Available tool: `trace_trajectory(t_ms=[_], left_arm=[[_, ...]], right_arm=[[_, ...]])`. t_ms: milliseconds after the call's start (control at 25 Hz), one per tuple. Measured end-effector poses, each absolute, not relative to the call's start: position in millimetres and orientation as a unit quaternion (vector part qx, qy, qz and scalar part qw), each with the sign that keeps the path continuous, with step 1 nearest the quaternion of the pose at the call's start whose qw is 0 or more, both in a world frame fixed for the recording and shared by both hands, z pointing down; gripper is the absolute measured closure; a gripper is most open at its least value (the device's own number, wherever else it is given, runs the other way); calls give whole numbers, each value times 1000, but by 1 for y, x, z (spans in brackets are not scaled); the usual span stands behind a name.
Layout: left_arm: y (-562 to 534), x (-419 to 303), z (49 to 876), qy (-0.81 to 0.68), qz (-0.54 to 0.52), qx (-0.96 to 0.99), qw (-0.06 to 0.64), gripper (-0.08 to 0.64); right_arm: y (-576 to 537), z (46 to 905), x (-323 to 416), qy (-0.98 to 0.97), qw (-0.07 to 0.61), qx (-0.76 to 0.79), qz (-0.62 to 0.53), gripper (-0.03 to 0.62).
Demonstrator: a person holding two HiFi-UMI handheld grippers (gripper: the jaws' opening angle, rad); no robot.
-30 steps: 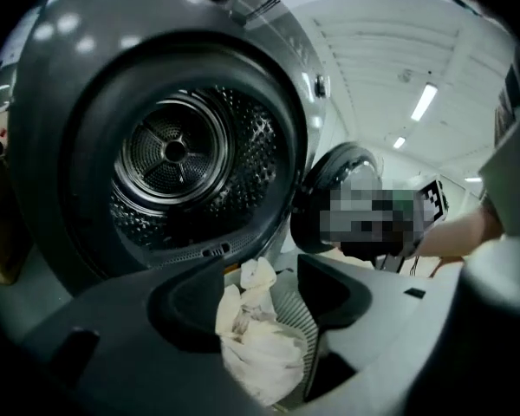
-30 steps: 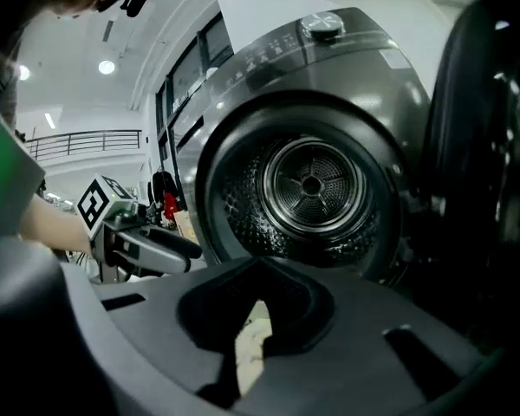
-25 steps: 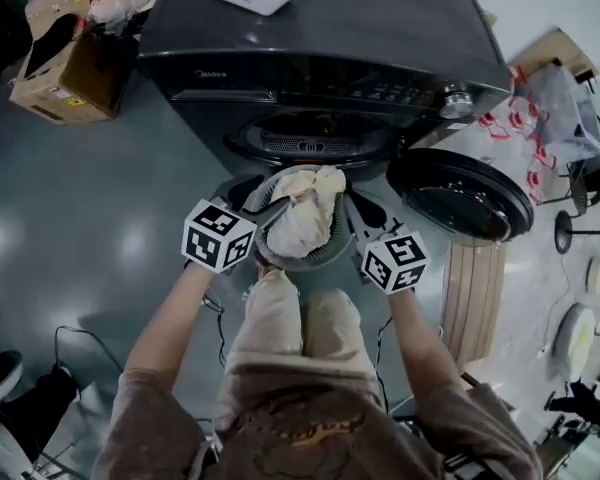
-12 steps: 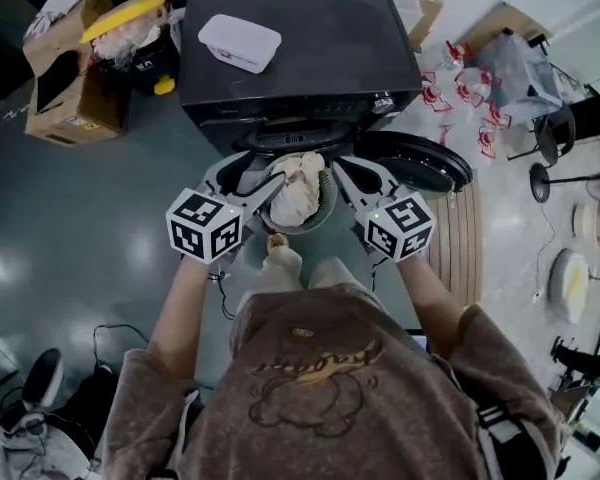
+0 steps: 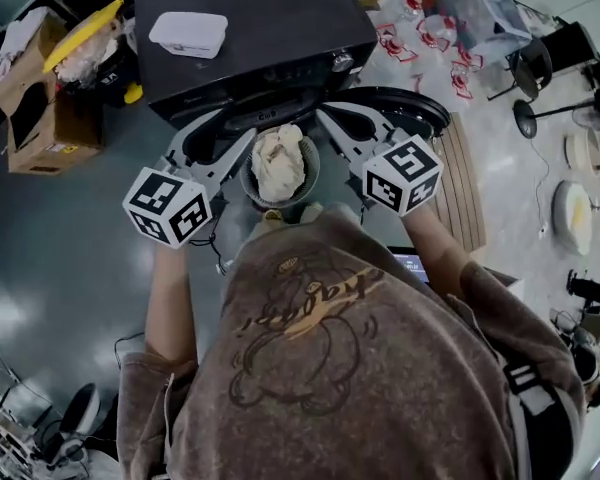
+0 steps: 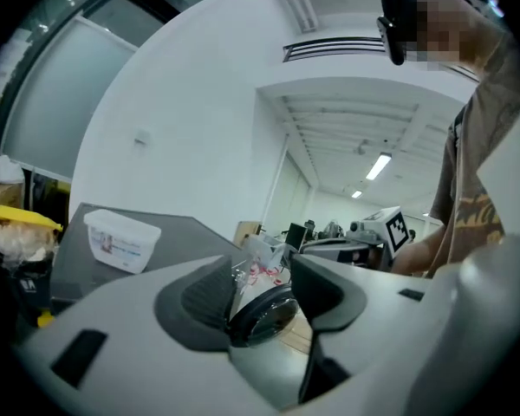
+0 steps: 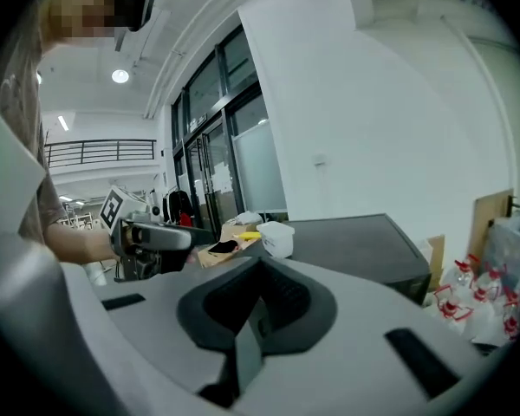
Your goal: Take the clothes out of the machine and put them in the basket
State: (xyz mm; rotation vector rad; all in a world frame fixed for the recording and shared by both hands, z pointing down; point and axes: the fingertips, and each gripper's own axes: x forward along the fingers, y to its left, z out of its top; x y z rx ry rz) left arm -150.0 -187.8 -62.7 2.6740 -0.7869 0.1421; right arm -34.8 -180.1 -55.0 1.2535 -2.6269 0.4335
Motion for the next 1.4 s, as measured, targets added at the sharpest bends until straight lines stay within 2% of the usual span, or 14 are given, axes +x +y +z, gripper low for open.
trace_trajectory(t_ms=[80, 240, 360, 1080, 1400], left_arm=[[-187, -150, -71, -278, 43, 945, 165, 372], [-195, -148, -79, -310, 19, 937, 163, 493], [-198, -140, -79, -333, -2, 930, 154, 554], [-220, -150, -18, -391, 27, 907, 156, 554], [-225, -143, -22, -382, 24, 909, 162, 554]], right_arm=[[-179, -62, -27, -886, 90, 430, 148, 595], [-186, -74, -16, -893, 78, 422, 135, 595], [-190, -71, -8, -899, 77, 409, 132, 595], [-216, -18, -6, -908, 89, 383, 144, 597], [-223, -19, -14, -913, 99, 372, 136, 597]])
